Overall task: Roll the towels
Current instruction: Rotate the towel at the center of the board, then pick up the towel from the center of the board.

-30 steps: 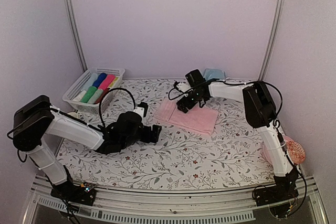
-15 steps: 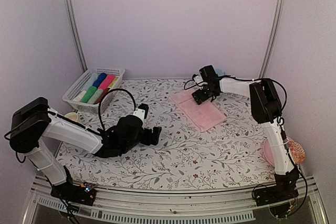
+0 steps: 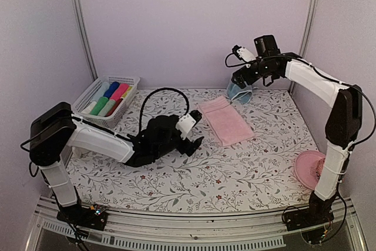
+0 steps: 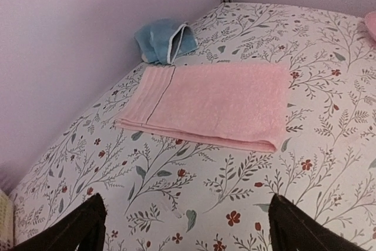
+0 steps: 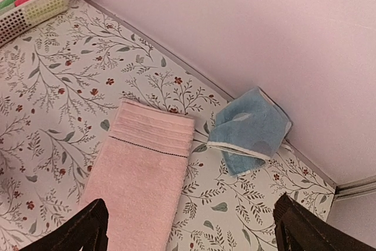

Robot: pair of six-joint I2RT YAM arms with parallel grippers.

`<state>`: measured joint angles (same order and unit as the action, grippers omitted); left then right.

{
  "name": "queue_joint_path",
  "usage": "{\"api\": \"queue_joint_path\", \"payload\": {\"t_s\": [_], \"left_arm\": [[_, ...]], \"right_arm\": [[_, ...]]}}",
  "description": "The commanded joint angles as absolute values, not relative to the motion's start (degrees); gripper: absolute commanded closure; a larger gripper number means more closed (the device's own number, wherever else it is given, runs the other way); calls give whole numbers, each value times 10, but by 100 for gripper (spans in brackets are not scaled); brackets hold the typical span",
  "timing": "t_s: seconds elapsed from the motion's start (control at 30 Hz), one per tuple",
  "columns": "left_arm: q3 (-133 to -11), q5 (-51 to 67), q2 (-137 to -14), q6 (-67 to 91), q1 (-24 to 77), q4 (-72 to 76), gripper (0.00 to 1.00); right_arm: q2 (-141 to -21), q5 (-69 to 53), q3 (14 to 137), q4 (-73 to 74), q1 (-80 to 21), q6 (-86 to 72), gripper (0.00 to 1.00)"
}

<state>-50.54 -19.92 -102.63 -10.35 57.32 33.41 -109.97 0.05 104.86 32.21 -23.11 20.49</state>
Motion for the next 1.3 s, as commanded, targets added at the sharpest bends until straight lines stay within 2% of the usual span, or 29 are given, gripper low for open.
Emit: {"api": "queue_joint_path", "payload": {"t_s": [0.0,0.1,0.27,0.43,0.77,1.03,1.27], "left_arm": [[-558,-137,-1088,-254,586,350,6],[-592,-103,-1120,-313,587,357,14],[-678,-80,-1205,-390,599,308,32],[-756,-87,-1274,-450,611,266,34],[-863,-85,-1355,-474,612,182,40],[-898,-119,-1387,-473,609,151,50],[-910,-152,-1407,-465,604,132,52]], "right_arm": [[-1024,-91,961,349,-209,226,1],[-990,-117,927,345,-195,229,1],[-966,-141,918,335,-160,224,1],[-947,-148,896,322,-139,221,1],[-925,-167,871,303,-108,216,1],[-928,-170,865,297,-105,213,1],[-930,-169,862,294,-105,212,1]]}}
